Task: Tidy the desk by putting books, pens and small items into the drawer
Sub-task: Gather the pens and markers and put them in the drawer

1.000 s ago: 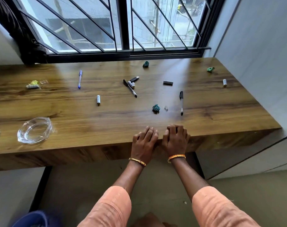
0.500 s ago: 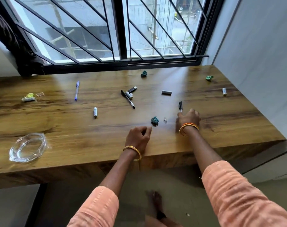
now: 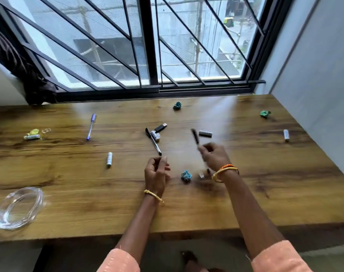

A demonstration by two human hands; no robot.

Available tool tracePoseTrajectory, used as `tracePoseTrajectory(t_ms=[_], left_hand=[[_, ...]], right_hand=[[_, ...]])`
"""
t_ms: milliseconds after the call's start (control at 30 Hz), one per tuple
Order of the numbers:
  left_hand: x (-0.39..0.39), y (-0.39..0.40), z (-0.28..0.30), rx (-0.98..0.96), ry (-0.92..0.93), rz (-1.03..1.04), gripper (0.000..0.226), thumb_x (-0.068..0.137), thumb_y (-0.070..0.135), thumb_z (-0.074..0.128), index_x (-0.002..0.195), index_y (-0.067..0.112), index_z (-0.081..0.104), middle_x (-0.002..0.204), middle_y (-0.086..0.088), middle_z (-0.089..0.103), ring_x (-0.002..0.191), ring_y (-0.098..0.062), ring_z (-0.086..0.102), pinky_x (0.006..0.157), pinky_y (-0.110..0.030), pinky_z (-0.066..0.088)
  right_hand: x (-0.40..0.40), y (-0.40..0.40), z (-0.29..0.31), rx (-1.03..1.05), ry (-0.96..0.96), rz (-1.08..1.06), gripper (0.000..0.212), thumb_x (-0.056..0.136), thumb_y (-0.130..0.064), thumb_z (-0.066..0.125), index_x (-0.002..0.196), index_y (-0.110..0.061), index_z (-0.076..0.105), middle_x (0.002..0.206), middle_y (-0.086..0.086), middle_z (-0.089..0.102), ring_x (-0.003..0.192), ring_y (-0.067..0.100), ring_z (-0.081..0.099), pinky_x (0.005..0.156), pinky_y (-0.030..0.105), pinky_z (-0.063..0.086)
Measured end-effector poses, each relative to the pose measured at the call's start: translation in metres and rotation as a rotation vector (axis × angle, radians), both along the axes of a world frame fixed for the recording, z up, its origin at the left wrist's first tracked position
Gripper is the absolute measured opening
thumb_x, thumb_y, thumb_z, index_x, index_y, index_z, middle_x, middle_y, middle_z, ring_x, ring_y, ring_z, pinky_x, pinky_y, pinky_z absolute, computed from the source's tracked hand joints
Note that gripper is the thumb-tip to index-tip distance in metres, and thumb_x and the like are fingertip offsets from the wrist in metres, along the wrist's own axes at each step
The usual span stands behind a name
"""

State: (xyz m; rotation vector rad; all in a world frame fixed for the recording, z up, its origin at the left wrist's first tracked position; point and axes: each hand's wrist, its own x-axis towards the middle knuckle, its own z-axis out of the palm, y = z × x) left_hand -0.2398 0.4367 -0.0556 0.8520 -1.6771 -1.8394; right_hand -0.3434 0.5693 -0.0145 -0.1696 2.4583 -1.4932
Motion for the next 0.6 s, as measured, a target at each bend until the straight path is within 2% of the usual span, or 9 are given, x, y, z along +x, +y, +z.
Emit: tracePoseTrajectory(t_ms=[67, 100, 167, 233, 300, 367, 467, 533, 600], left_hand=[[-0.009, -0.003, 0.013, -0.025, 0.014, -0.063, 0.017, 0.096, 0.025, 0.05, 0.087, 0.013, 0.058, 0.08, -0.002, 0.063, 0.073, -0.011, 0.056, 0.06, -0.014, 0.043], [-0.014, -0.005, 0.018, -0.03, 0.005, -0.082, 0.023, 0.098, 0.03, 0.046, 0.092, 0.012, 0.059, 0.083, 0.0, 0.063, 0.075, -0.009, 0.056, 0.061, -0.012, 0.043], [-0.022, -0.009, 0.023, 0.042, -0.012, -0.065, 0.031, 0.099, 0.033, 0.041, 0.095, 0.008, 0.059, 0.081, -0.001, 0.063, 0.072, -0.011, 0.057, 0.053, -0.01, 0.045], [-0.026, -0.014, 0.025, 0.162, -0.027, 0.015, 0.033, 0.1, 0.028, 0.042, 0.082, 0.006, 0.06, 0.072, -0.003, 0.064, 0.062, -0.013, 0.059, 0.047, -0.014, 0.047], [-0.025, -0.026, 0.02, 0.275, -0.037, 0.135, 0.039, 0.101, 0.027, 0.04, 0.072, 0.006, 0.057, 0.057, -0.002, 0.065, 0.05, -0.015, 0.061, 0.044, -0.018, 0.047], [-0.019, -0.039, 0.013, 0.368, -0.062, 0.229, 0.041, 0.101, 0.03, 0.038, 0.069, 0.008, 0.051, 0.043, 0.003, 0.06, 0.037, -0.011, 0.057, 0.044, -0.02, 0.043], [-0.007, -0.06, 0.007, 0.49, -0.085, 0.301, 0.038, 0.101, 0.032, 0.039, 0.069, 0.011, 0.043, 0.033, 0.009, 0.038, 0.025, -0.006, 0.035, 0.034, -0.013, 0.029], [-0.003, -0.067, 0.004, 0.497, -0.122, 0.285, 0.037, 0.101, 0.034, 0.039, 0.071, 0.012, 0.043, 0.034, 0.01, 0.031, 0.024, -0.005, 0.025, 0.033, -0.009, 0.019], [-0.003, -0.071, 0.003, 0.5, -0.132, 0.269, 0.035, 0.1, 0.033, 0.041, 0.072, 0.012, 0.044, 0.036, 0.009, 0.028, 0.023, -0.005, 0.023, 0.032, -0.009, 0.017]], right_hand=[[0.017, -0.021, 0.014, -0.082, -0.09, 0.272, 0.017, 0.091, -0.016, 0.059, 0.074, -0.016, 0.061, 0.065, 0.001, 0.057, 0.057, 0.009, 0.052, 0.05, 0.015, 0.042], [0.023, -0.03, 0.016, -0.109, -0.145, 0.378, 0.02, 0.092, -0.012, 0.058, 0.072, -0.016, 0.059, 0.063, 0.0, 0.056, 0.051, 0.004, 0.051, 0.045, 0.012, 0.04], [0.031, -0.044, 0.014, -0.132, -0.213, 0.519, 0.022, 0.093, -0.007, 0.055, 0.073, -0.014, 0.06, 0.063, 0.0, 0.055, 0.043, -0.004, 0.05, 0.044, 0.009, 0.039], [0.029, -0.053, 0.007, -0.08, -0.203, 0.586, 0.016, 0.093, -0.007, 0.054, 0.083, -0.011, 0.067, 0.066, -0.004, 0.059, 0.047, -0.006, 0.053, 0.048, 0.008, 0.04], [0.017, -0.06, 0.002, -0.016, -0.163, 0.568, 0.014, 0.092, -0.011, 0.057, 0.09, -0.008, 0.071, 0.068, -0.003, 0.063, 0.058, 0.003, 0.056, 0.055, 0.015, 0.043], [-0.001, -0.069, -0.001, 0.002, -0.125, 0.474, 0.012, 0.09, -0.015, 0.06, 0.082, -0.013, 0.069, 0.07, 0.0, 0.064, 0.063, 0.012, 0.057, 0.054, 0.019, 0.043], [-0.026, -0.096, -0.008, 0.104, -0.027, 0.392, 0.01, 0.086, -0.017, 0.062, 0.083, -0.011, 0.07, 0.082, 0.01, 0.071, 0.079, 0.024, 0.066, 0.069, 0.031, 0.053], [-0.034, -0.117, -0.015, 0.239, 0.037, 0.388, 0.021, 0.083, -0.025, 0.066, 0.084, -0.005, 0.07, 0.089, 0.015, 0.071, 0.088, 0.029, 0.066, 0.075, 0.035, 0.052], [-0.034, -0.135, -0.019, 0.379, 0.079, 0.417, 0.037, 0.08, -0.039, 0.069, 0.085, -0.003, 0.068, 0.093, 0.017, 0.07, 0.091, 0.032, 0.064, 0.068, 0.032, 0.045]])
